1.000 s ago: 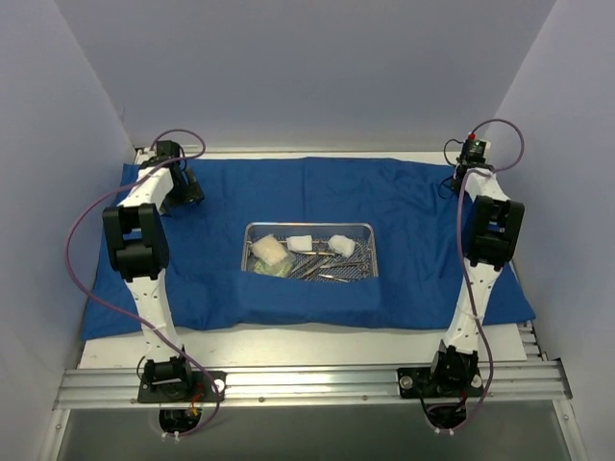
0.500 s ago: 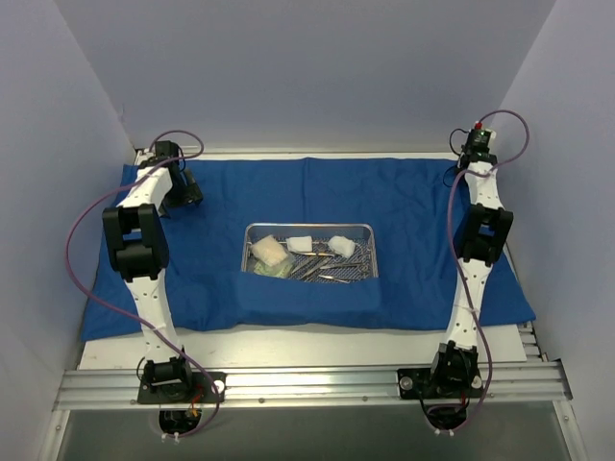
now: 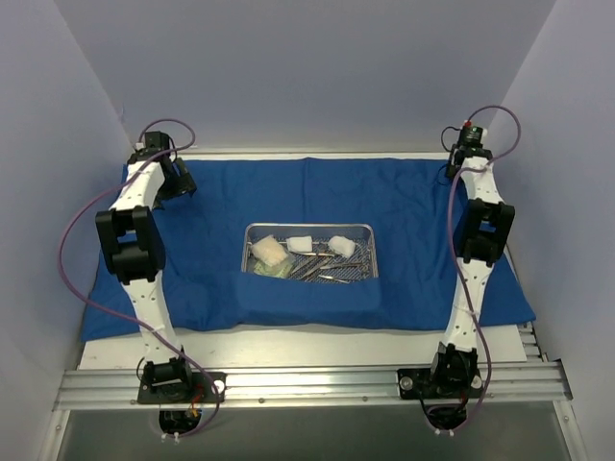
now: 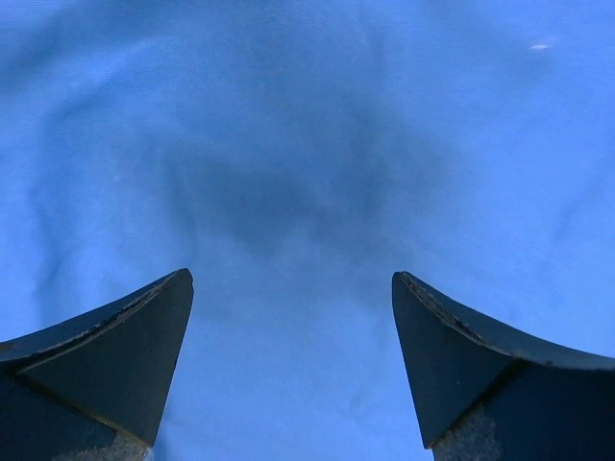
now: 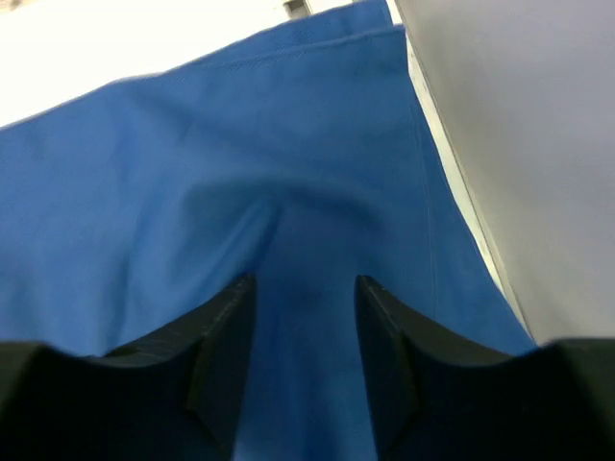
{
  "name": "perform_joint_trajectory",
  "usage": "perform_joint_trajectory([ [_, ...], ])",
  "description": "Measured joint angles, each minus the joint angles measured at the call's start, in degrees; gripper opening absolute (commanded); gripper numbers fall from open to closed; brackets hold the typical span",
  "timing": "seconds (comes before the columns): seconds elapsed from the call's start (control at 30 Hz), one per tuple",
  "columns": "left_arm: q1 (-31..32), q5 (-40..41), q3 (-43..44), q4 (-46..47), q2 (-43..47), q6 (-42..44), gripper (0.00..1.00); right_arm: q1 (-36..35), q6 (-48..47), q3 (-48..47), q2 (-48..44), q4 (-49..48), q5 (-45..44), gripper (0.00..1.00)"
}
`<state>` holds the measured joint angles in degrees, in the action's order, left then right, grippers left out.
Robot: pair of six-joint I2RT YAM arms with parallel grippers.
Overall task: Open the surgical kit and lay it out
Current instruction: Smooth out the surgical kit at the center of the board.
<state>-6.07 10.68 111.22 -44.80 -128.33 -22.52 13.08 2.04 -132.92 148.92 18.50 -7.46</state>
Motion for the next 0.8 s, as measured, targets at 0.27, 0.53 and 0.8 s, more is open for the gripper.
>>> perform_joint_trajectory([
  [0.27, 0.9, 0.2, -10.8, 1.6, 14.3, -1.9, 0.94, -10.4, 2.3, 20.0, -20.4, 0.3, -11.1, 0.5],
  [0.53, 2.4, -2.8, -23.9, 4.9, 18.7, -5.8, 0.94, -14.7, 9.4, 44.9, -35.4, -6.8, -7.6, 0.5],
  [0.8, 2.3, -1.8, -20.9, 4.8, 10.7, -5.8, 0.94, -13.2, 9.9, 43.1, -25.2, -8.3, -5.8, 0.49],
])
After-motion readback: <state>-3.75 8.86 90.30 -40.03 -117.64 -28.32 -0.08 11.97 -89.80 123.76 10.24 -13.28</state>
